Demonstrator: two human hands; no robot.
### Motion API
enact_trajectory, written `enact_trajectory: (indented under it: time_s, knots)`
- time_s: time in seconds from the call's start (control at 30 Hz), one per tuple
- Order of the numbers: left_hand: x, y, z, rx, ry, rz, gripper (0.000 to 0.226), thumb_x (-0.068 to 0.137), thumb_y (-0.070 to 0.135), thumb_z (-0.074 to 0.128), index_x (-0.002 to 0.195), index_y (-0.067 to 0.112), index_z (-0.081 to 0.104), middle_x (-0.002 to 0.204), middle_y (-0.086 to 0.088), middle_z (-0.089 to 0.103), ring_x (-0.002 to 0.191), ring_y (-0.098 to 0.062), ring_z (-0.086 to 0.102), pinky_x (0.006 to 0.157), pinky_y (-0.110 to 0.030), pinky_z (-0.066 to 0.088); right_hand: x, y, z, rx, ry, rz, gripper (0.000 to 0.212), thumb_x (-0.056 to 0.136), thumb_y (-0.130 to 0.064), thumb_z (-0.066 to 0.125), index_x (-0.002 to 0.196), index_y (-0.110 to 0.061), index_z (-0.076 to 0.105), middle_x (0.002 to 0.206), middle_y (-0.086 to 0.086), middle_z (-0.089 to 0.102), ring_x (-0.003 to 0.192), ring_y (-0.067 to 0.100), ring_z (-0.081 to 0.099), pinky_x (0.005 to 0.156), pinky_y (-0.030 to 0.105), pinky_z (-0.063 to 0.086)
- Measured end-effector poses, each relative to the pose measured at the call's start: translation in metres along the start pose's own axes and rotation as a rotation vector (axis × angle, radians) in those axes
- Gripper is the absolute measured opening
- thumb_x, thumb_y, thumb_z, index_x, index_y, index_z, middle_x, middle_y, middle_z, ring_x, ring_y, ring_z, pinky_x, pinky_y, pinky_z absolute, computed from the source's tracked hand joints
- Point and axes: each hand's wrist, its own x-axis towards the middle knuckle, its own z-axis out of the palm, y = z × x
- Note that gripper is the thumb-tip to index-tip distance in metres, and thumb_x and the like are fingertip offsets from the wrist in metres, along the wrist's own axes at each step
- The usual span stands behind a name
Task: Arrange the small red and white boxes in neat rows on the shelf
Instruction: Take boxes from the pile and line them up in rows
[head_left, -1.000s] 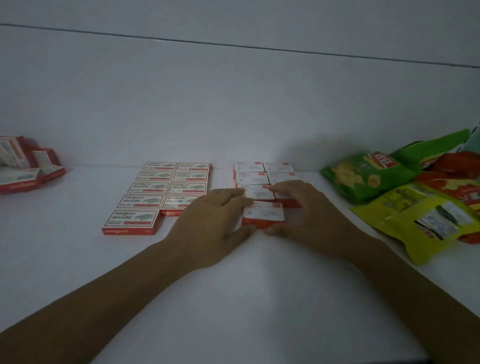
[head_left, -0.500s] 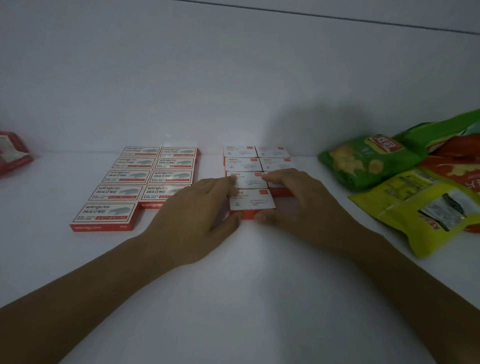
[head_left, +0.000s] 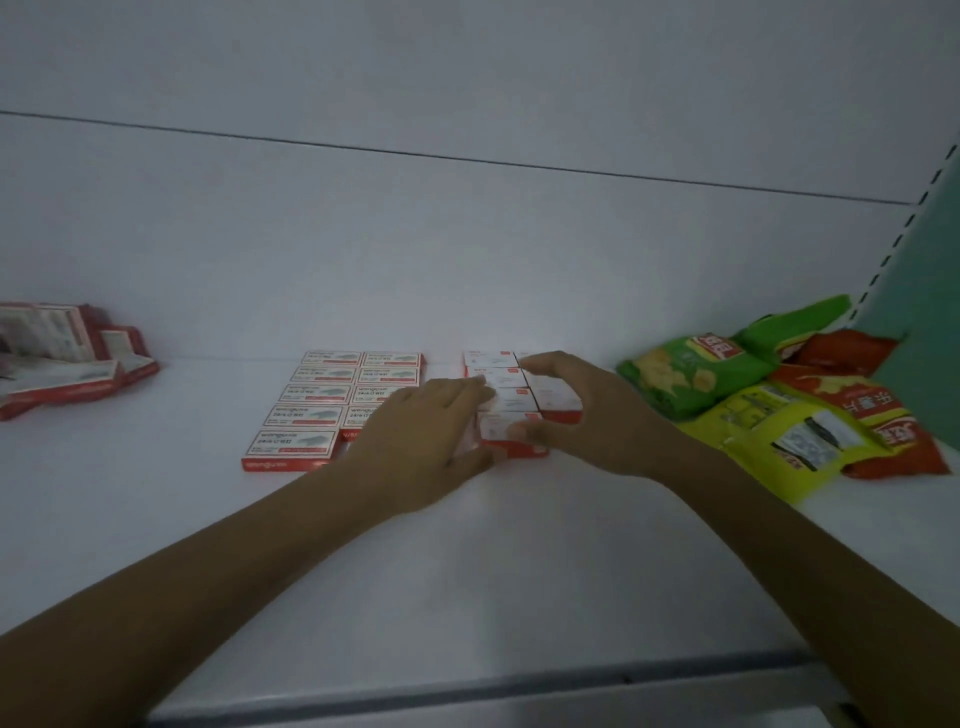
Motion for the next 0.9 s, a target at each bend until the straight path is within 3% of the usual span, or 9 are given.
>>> enact_trajectory:
  time_s: [0.1,0.27,0.37,0.5,0.57,0.67,0.9]
  knots:
    - [-0.01,-0.014,-0.017,0.029,0.028,0.012,0.075,0.077,0.066,0.025,0.137,0.021,0.037,0.142,0.001,0.043,0.128,-0.02,0.042,0.1,-0.036,0.036,0.005,-0.023,0.005,0.027,0.016,-0.027,0.063,0.073,-0.045,0.071,0.129,-0.029,0.045,0.122,-0.017,0.05,0.109,0.0,0.046,0.085,0.011,0.036]
    - [-0.052,-0.064,-0.049,0.077,0.036,-0.02,0.073,0.081,0.065,0.031,0.137,0.018,0.039,0.141,-0.001,0.045,0.127,-0.021,0.044,0.1,-0.036,0.038,0.023,-0.068,0.046,-0.011,-0.009,-0.101,0.061,0.078,-0.043,0.068,0.131,-0.025,0.043,0.128,-0.009,0.051,0.107,0.002,0.045,0.087,0.018,0.033]
    - [-0.089,-0.099,-0.067,0.064,-0.002,-0.091,0.081,0.076,0.071,0.025,0.139,0.021,0.037,0.145,0.001,0.041,0.13,-0.019,0.04,0.103,-0.036,0.035,0.04,-0.102,0.08,0.023,-0.058,-0.143,0.063,0.079,-0.039,0.069,0.133,-0.021,0.041,0.132,-0.002,0.05,0.117,0.012,0.048,0.096,0.026,0.041]
    - [-0.144,-0.154,-0.09,0.087,-0.033,-0.235,0.085,0.072,0.074,0.016,0.142,0.028,0.029,0.149,0.007,0.032,0.136,-0.016,0.032,0.109,-0.034,0.027,0.066,-0.166,0.134,0.048,-0.083,-0.219,0.067,0.079,-0.043,0.067,0.136,-0.026,0.035,0.141,-0.01,0.039,0.126,0.007,0.038,0.099,0.02,0.03]
    - [-0.17,-0.181,-0.102,0.075,-0.051,-0.298,0.079,0.076,0.071,0.024,0.143,0.03,0.026,0.15,0.009,0.029,0.137,-0.014,0.029,0.11,-0.033,0.026,0.078,-0.196,0.161,0.05,-0.1,-0.27,0.067,0.08,-0.042,0.067,0.137,-0.025,0.036,0.141,-0.009,0.038,0.127,0.007,0.038,0.1,0.02,0.03]
    - [-0.204,-0.223,-0.115,0.033,-0.051,-0.331,0.07,0.081,0.063,0.036,0.143,0.032,0.026,0.15,0.009,0.03,0.135,-0.014,0.031,0.106,-0.031,0.031,0.096,-0.233,0.2,0.006,-0.124,-0.326,0.067,0.08,-0.041,0.067,0.137,-0.021,0.037,0.143,-0.002,0.039,0.129,0.013,0.038,0.106,0.03,0.034]
    - [-0.231,-0.288,-0.127,-0.032,-0.087,-0.348,0.053,0.088,0.052,0.049,0.135,0.031,0.039,0.139,0.008,0.045,0.121,-0.012,0.044,0.094,-0.028,0.04,0.156,-0.274,0.255,-0.191,-0.03,-0.167,0.062,0.088,-0.027,0.055,0.143,-0.018,0.028,0.152,0.002,0.026,0.134,0.021,0.031,0.109,0.034,0.028]
